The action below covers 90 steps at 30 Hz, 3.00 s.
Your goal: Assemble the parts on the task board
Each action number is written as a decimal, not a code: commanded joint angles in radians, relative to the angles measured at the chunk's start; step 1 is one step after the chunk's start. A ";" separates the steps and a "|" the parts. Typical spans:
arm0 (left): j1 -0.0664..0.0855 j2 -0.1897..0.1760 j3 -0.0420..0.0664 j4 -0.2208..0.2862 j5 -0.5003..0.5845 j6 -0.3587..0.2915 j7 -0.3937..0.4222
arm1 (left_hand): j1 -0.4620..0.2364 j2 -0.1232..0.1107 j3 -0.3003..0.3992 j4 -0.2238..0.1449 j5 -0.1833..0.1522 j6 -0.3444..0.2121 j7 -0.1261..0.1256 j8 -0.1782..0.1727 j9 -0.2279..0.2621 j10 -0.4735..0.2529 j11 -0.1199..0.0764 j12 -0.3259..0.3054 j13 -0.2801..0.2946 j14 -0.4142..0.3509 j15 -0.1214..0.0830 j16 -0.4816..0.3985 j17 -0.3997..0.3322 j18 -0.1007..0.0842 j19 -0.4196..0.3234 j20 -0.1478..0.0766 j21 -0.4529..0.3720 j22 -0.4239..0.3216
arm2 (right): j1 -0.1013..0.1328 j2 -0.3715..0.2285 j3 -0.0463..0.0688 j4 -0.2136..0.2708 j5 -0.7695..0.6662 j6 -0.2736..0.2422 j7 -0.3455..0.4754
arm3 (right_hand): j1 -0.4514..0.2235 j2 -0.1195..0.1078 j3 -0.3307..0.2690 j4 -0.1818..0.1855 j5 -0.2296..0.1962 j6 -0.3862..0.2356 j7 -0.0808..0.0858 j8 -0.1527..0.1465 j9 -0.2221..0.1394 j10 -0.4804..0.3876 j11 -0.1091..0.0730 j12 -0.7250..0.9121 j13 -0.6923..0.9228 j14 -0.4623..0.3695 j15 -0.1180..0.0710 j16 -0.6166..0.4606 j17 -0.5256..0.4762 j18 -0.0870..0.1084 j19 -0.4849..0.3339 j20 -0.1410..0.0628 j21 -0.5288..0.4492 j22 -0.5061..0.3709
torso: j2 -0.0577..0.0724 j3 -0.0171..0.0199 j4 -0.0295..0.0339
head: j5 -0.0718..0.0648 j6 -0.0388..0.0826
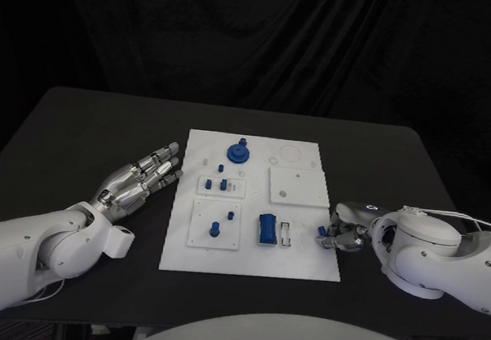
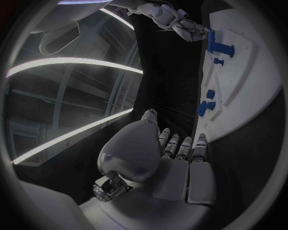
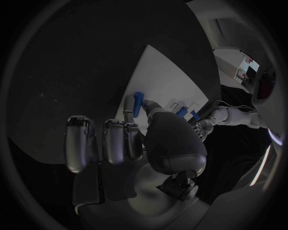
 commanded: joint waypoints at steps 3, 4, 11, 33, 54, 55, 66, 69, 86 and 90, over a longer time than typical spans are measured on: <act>-0.002 0.002 0.001 0.002 0.004 0.013 0.064 | 0.010 -0.001 0.002 -0.006 0.007 0.002 0.006 0.001 0.001 0.000 0.009 0.005 0.000 0.000 0.009 -0.004 -0.001 0.004 0.000 0.007 0.006 0.000 | -0.015 0.013 -0.002 -0.012 -0.011 0.001 -0.007 | 0.048 -0.001 0.038 -0.044 0.083 -0.021 0.004 -0.029 -0.028 0.104 0.010 0.003 0.263 0.067 0.005 -0.008 0.045 0.014 0.040 0.006 -0.013 0.212 | 0.000 -0.0003 -0.0002 | 0.001 0.000; -0.002 0.002 0.001 0.002 0.004 0.013 0.064 | 0.010 -0.001 0.002 -0.006 0.007 0.002 0.006 0.001 0.001 0.000 0.009 0.005 0.000 0.000 0.009 -0.004 -0.001 0.004 0.000 0.007 0.006 0.000 | -0.017 0.015 -0.002 -0.014 -0.011 -0.001 -0.005 | 0.055 -0.001 0.044 -0.051 0.094 -0.022 0.005 -0.032 -0.030 0.104 0.011 0.003 0.263 0.067 0.006 -0.008 0.045 0.015 0.039 0.007 -0.014 0.212 | 0.000 -0.0003 -0.0003 | 0.002 0.000; -0.002 0.002 0.001 0.001 0.004 0.015 0.062 | 0.012 0.000 0.003 -0.008 0.009 0.003 0.009 0.001 0.001 0.000 0.010 0.006 0.000 0.000 0.010 -0.004 -0.001 0.003 0.000 0.008 0.006 -0.001 | -0.027 0.024 -0.002 -0.021 0.012 -0.033 0.012 | 0.096 0.001 0.114 -0.110 0.176 -0.028 0.013 -0.040 -0.038 0.104 0.017 0.003 0.263 0.068 0.010 -0.008 0.046 0.014 0.040 0.011 -0.015 0.212 | 0.000 -0.0003 0.0002 | 0.005 0.000; -0.003 0.006 0.001 -0.003 0.004 0.017 0.059 | 0.015 0.001 0.005 -0.012 0.010 0.005 0.015 0.002 0.002 0.003 0.011 0.009 0.001 0.000 0.011 -0.004 -0.001 0.003 0.000 0.008 0.006 0.000 | -0.002 0.014 0.001 0.041 0.503 -0.201 0.213 | -0.003 -0.040 0.358 -0.170 0.124 -0.028 0.020 -0.009 -0.010 0.104 0.024 0.003 0.263 0.074 0.018 0.006 0.073 0.012 0.046 0.019 -0.005 0.216 | 0.000 0.0003 -0.0004 | 0.007 0.000; -0.004 0.010 0.001 -0.005 0.004 0.020 0.054 | 0.017 0.001 0.006 -0.014 0.011 0.005 0.016 0.002 0.002 0.004 0.012 0.010 0.001 0.000 0.011 -0.004 -0.001 0.003 0.000 0.008 0.006 -0.001 | 0.004 0.084 0.000 -0.016 0.570 -0.173 0.236 | -0.043 -0.039 0.363 -0.158 0.089 -0.044 0.020 -0.004 -0.002 0.104 0.025 0.003 0.263 0.073 0.018 0.005 0.068 0.013 0.044 0.019 -0.008 0.215 | 0.000 -0.0002 0.0010 | 0.013 0.000; -0.004 0.010 0.001 -0.006 0.004 0.020 0.054 | 0.017 0.001 0.006 -0.014 0.011 0.005 0.016 0.002 0.002 0.004 0.012 0.010 0.001 0.000 0.011 -0.004 -0.001 0.003 0.000 0.008 0.006 -0.001 | 0.004 0.086 0.000 -0.019 0.565 -0.170 0.233 | -0.047 -0.040 0.362 -0.157 0.083 -0.045 0.020 -0.003 -0.002 0.104 0.024 0.003 0.263 0.073 0.018 0.005 0.070 0.013 0.044 0.019 -0.009 0.215 | 0.000 -0.0002 0.0011 | 0.014 0.000; -0.004 0.011 0.001 -0.007 0.004 0.023 0.051 | 0.017 0.001 0.006 -0.014 0.011 0.005 0.016 0.002 0.002 0.004 0.012 0.010 0.001 0.000 0.011 -0.004 -0.001 0.003 0.000 0.008 0.006 -0.001 | 0.004 0.100 0.000 -0.037 0.504 -0.145 0.206 | -0.115 -0.046 0.319 -0.111 -0.004 -0.050 0.020 -0.006 -0.011 0.104 0.026 0.003 0.263 0.071 0.019 0.003 0.064 0.014 0.043 0.020 -0.012 0.213 | 0.000 -0.0005 0.0003 | 0.016 0.000; -0.004 0.013 0.001 -0.008 0.004 0.025 0.051 | 0.017 0.001 0.006 -0.014 0.011 0.005 0.016 0.002 0.002 0.004 0.012 0.010 0.001 0.000 0.011 -0.004 -0.001 0.003 0.000 0.008 0.006 -0.001 | 0.004 0.104 0.000 -0.039 0.495 -0.137 0.201 | -0.126 -0.041 0.289 -0.096 -0.077 -0.051 0.020 -0.009 -0.017 0.104 0.026 0.003 0.263 0.071 0.019 0.003 0.064 0.014 0.043 0.020 -0.012 0.213 | 0.000 -0.0004 0.0004 | 0.015 0.000; -0.006 0.014 0.001 -0.010 0.004 0.028 0.046 | 0.017 0.001 0.006 -0.016 0.012 0.004 0.019 0.001 0.002 0.003 0.011 0.009 0.001 0.000 0.011 -0.004 -0.001 0.003 0.000 0.008 0.006 -0.001 | 0.004 0.108 0.000 -0.038 0.473 -0.131 0.197 | -0.197 -0.032 0.166 0.009 -0.324 -0.039 0.021 -0.010 -0.042 0.104 0.027 0.003 0.263 0.071 0.021 0.004 0.063 0.014 0.043 0.022 -0.011 0.214 | 0.000 -0.0001 -0.0002 | 0.022 0.000; -0.006 0.014 0.001 -0.011 0.004 0.029 0.046 | 0.017 0.001 0.006 -0.016 0.012 0.004 0.019 0.001 0.002 0.003 0.011 0.009 0.001 0.000 0.011 -0.004 -0.001 0.003 0.000 0.008 0.006 -0.001 | 0.004 0.101 0.000 -0.036 0.463 -0.150 0.208 | -0.209 -0.021 0.143 0.037 -0.367 -0.035 0.019 -0.005 -0.044 0.104 0.026 0.003 0.263 0.071 0.020 0.004 0.063 0.014 0.043 0.021 -0.012 0.214 | -0.001 -0.0001 0.0002 | 0.024 0.000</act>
